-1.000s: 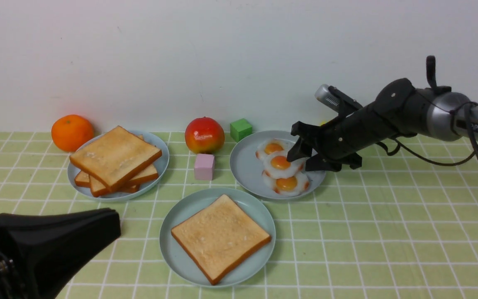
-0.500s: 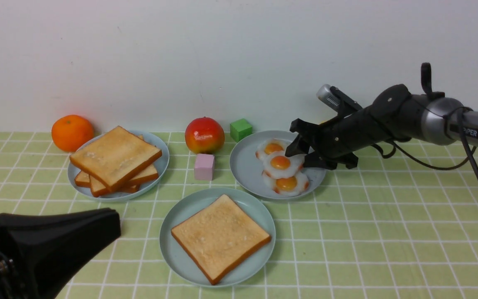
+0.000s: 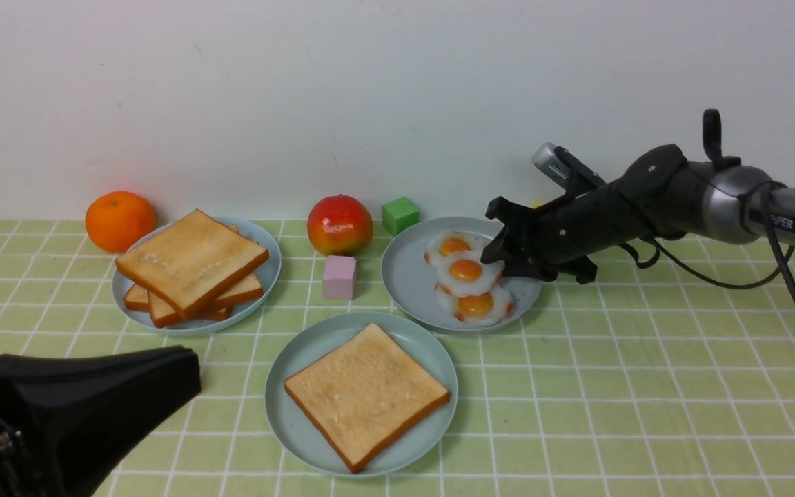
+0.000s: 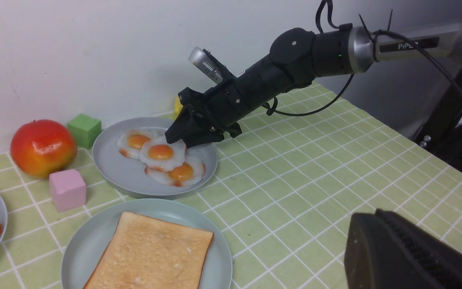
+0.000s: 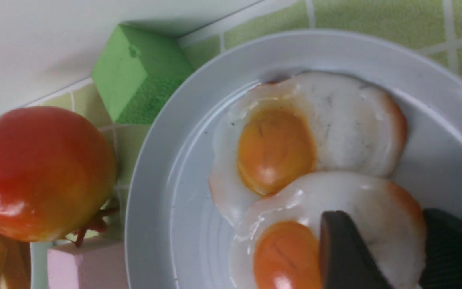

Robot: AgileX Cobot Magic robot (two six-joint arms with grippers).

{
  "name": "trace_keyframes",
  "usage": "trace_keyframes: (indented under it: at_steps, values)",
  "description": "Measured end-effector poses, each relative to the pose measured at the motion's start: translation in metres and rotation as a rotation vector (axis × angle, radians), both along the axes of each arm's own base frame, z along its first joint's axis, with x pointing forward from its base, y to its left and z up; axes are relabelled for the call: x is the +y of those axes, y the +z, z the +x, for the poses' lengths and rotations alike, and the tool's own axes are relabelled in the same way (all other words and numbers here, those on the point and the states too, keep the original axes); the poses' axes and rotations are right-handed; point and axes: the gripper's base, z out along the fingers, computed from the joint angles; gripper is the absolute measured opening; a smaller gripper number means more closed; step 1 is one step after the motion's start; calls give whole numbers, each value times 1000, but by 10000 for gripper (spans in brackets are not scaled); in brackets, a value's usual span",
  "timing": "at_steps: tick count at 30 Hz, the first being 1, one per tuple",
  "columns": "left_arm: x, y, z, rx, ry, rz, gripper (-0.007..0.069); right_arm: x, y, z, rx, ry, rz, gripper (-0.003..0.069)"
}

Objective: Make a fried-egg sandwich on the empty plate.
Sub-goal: Use the right arm to grab a fried egg, then use the right arm to place the fried egg on the slice of bread in the middle

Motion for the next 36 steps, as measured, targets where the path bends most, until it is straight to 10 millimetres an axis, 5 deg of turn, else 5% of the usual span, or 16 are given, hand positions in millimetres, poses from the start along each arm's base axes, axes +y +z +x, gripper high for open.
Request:
trace_keyframes:
  at_steps: [4, 11, 18, 20, 22, 25, 29, 36]
  values:
    - [0, 0, 0, 0, 0, 0, -10, -3, 1, 1, 13, -27, 43, 128]
    - [0, 0, 0, 0, 0, 3, -10, -2, 17, 0, -27, 6, 79, 78]
    - [0, -2, 0, 6, -3, 21, -10, 1, 84, -18, -138, 148, 71, 77]
    - [1, -3, 0, 7, 4, 39, -10, 6, 120, -40, -159, 244, 72, 77]
    - [3, -5, 2, 13, 26, 61, -10, 16, 130, -61, -145, 305, 72, 77]
    - [7, -7, 5, 24, 64, 90, -10, 30, 135, -89, -130, 372, 67, 77]
    - [20, -12, 12, 68, 187, 126, -10, 70, 116, -138, -96, 469, 84, 77]
    - [30, -15, 16, 113, 278, 138, -8, 101, 88, -150, -92, 456, 97, 77]
